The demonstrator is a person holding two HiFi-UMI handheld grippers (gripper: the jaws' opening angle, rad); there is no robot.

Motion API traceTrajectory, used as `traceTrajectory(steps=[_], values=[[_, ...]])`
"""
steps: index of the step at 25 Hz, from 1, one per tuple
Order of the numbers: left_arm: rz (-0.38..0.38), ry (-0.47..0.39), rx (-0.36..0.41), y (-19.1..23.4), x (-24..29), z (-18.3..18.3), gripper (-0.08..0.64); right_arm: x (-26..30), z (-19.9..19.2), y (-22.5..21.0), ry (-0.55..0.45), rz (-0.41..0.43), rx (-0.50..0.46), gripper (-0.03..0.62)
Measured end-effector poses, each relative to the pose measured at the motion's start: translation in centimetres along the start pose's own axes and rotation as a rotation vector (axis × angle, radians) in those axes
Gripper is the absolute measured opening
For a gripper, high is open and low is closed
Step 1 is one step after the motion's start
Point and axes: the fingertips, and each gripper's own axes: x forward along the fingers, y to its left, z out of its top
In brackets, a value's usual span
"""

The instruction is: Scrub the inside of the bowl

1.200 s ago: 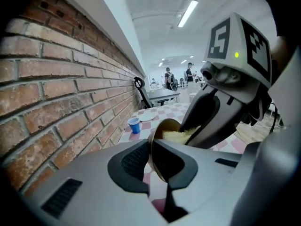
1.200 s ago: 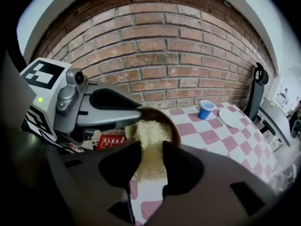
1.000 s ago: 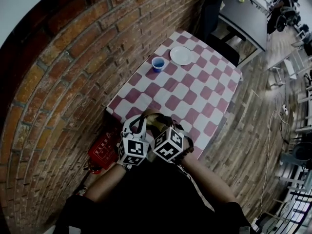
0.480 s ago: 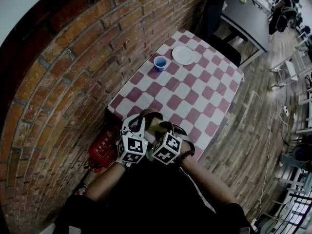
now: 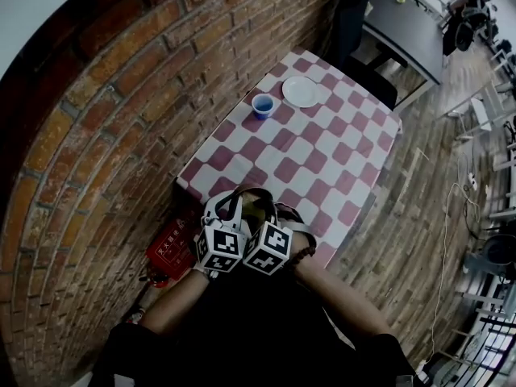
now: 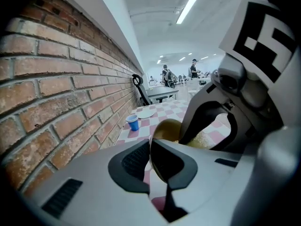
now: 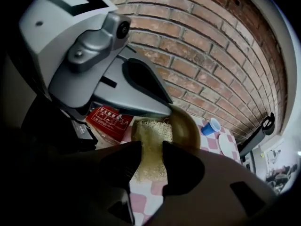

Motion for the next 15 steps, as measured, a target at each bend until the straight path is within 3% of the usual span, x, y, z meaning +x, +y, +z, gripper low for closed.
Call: traceTrajectory(steps=[5, 8, 11, 15], values=[[0.008, 0.007, -0.107, 1.6, 0.2, -0.8, 0.032, -0.9, 0.0, 1.9, -0.048, 0.052, -0.017, 0.155], [-0.003, 0.016, -0.272, 3.5, 0.4, -1.9, 0.032, -2.4, 0.2, 2.0, -0.118, 0.068, 0.022, 0.155], [-0.056, 0.002, -0.498, 5.1, 0.6, -2.9, 0.032, -4.5, 0.6, 0.8, -0.228, 0.076, 0.135, 0.155], [-0.211, -0.053, -0.948, 6.4, 0.6, -3.3, 0.032, -8.0, 0.5, -2.9, -0.393, 0.076, 0.409, 0.155]])
